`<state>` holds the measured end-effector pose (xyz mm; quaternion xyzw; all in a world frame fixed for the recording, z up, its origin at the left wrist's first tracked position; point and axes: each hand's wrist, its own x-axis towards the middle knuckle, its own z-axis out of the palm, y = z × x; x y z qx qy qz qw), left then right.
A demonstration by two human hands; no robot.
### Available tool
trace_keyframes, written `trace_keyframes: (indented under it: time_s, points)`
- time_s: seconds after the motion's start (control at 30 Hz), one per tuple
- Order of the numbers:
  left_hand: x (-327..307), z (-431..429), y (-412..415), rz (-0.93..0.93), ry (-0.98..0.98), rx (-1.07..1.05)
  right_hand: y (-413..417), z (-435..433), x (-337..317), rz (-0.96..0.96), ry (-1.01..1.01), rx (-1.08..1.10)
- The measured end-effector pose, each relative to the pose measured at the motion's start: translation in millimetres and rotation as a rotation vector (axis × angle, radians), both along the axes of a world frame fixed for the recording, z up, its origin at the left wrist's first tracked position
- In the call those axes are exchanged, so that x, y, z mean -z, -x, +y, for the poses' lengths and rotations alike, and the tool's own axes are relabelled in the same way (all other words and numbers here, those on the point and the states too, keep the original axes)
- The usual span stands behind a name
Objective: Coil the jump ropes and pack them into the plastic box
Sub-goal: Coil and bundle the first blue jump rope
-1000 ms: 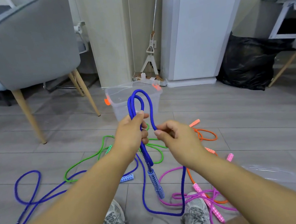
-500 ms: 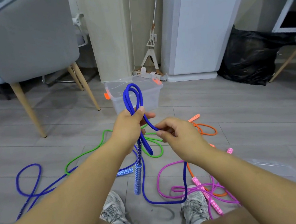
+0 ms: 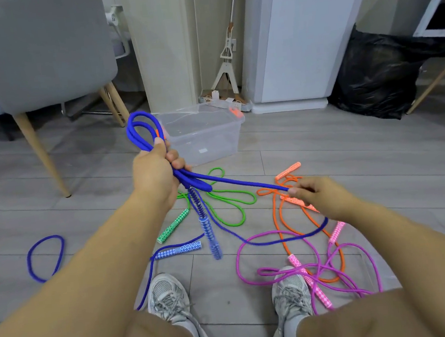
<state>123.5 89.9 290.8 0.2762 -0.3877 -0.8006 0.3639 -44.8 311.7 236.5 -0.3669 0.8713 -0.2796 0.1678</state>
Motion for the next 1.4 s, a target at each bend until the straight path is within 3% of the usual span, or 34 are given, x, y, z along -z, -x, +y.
trace_keyframes:
  time_s: [0.17, 0.33, 0.47, 0.73, 0.97, 1.13, 1.4]
  points:
    - [8, -2, 0, -0.087, 0.016, 0.052, 5, -1, 2, 0.111, -0.131, 0.008]
    - [15, 6, 4, -0.295, 0.281, 0.082, -32, -23, -28, 0.137, -0.003, -0.122]
    - [22, 13, 4, -0.437, 0.420, 0.174, -62, -34, -48, 0.018, 0.133, -0.172]
    - [27, 33, 10, -0.493, 0.477, 0.329, -83, -63, -55, -0.210, 0.332, -0.108]
    - [27, 44, 13, -0.411, 0.303, 0.322, -81, -79, -51, -0.267, 0.405, 0.041]
    - [26, 46, 14, -0.333, 0.148, 0.332, -79, -80, -50, -0.180, 0.401, 0.032]
    - [17, 47, 6, -0.329, 0.182, 0.435, -60, -61, -46, -0.071, 0.419, 0.015]
